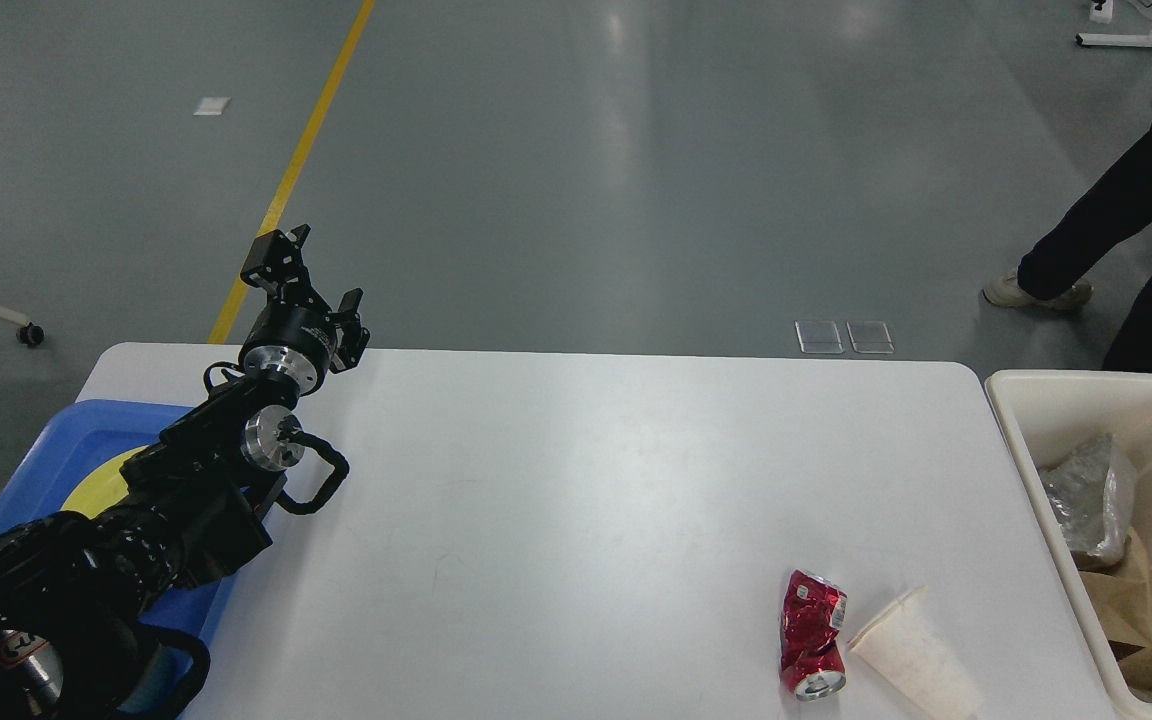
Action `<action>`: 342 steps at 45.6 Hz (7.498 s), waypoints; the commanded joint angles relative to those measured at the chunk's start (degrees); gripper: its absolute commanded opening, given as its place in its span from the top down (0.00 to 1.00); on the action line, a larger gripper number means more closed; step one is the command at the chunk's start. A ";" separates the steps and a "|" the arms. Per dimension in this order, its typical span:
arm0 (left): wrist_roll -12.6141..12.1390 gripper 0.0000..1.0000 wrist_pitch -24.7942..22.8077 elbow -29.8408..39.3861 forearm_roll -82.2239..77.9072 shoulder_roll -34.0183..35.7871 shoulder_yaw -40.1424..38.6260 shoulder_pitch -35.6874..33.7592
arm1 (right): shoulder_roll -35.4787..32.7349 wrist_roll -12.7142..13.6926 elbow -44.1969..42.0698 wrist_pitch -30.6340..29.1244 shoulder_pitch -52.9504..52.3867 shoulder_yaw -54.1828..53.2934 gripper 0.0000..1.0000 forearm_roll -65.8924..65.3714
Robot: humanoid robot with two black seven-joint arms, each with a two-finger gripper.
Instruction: Tidy desktop
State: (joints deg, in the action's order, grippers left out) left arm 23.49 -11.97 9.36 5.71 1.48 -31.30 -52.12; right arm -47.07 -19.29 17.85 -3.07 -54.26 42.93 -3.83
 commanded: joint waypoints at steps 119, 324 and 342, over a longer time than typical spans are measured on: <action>0.06 0.04 0.02 0.04 0.00 0.02 -0.07 0.00 | 38.10 0.48 29.61 -32.18 -23.79 30.46 0.03 -0.48; 0.06 0.04 -0.07 -0.05 0.00 0.02 -0.07 0.00 | 0.22 0.22 0.17 0.16 -3.85 7.18 1.00 -2.41; 0.06 0.04 0.02 0.04 0.00 0.02 0.01 0.00 | 5.67 0.22 0.52 0.08 6.00 1.99 1.00 -1.88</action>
State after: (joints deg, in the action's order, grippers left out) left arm 23.53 -11.97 9.33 5.71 1.45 -31.30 -52.12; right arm -42.14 -19.11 18.47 -2.98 -50.99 47.00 -5.71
